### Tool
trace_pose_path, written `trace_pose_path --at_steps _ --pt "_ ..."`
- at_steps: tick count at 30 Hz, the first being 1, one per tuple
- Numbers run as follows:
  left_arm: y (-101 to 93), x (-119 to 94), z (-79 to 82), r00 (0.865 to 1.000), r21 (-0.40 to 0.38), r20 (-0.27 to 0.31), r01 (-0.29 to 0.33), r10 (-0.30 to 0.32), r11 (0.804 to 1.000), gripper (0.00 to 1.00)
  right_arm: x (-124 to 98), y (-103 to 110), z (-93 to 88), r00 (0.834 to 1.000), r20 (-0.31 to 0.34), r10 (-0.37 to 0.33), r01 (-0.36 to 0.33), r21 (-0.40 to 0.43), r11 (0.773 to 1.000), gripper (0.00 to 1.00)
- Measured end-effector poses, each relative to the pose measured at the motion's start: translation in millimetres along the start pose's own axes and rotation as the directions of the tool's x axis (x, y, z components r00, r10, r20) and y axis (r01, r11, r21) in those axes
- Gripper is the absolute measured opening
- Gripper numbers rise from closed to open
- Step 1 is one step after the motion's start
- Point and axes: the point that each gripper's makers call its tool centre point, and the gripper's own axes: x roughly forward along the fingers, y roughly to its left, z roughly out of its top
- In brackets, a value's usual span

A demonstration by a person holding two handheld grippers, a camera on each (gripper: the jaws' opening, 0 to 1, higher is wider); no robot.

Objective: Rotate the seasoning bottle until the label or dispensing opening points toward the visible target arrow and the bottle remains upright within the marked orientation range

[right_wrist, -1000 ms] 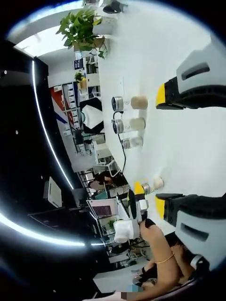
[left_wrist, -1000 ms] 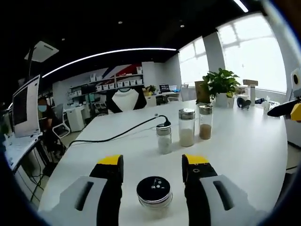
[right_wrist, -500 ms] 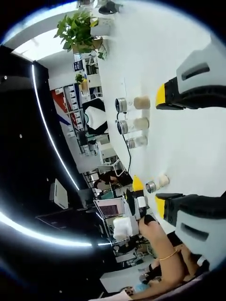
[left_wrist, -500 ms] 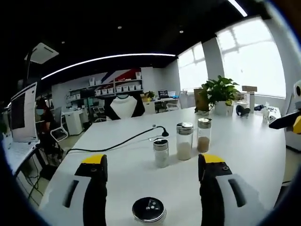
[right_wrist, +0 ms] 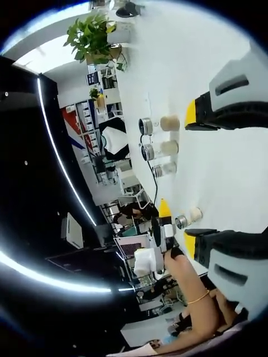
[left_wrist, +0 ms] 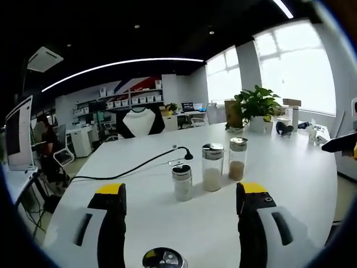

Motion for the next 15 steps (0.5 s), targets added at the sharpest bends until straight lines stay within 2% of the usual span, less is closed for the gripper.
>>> trace_pose_path --at_steps 4,6,8,11,15 --pt "-10.2 10 2.5 0.998 -0.040 0.015 0.055 -0.055 0.998 0.84 -3 -1 0.0 1.000 0.001 -0.002 0.002 0.004 1.000 0.71" --pt "-8.3 15 2.2 0.999 -0.032 0.012 0.048 -0.048 0.998 0.82 -4 -3 -0.1 1.000 0.000 -0.006 0.006 0.003 1.000 0.71" --pt "2.3 19 1.0 1.000 -0.024 0.005 -0.002 0.002 1.000 0.80 -6 -6 -0.7 1.000 0.000 -0.014 0.014 0.009 1.000 0.71" --pt "6.6 27 3.7 1.000 -0.069 0.020 -0.004 0.005 0.998 0.79 -8 -9 0.1 1.000 -0.003 -0.022 0.023 0.014 1.000 0.71" --pt "10.8 37 5.6 1.000 -0.056 0.012 -0.017 0.018 0.998 0.79 -9 -9 4.3 1.000 0.000 -0.024 0.024 -0.001 1.000 0.71"
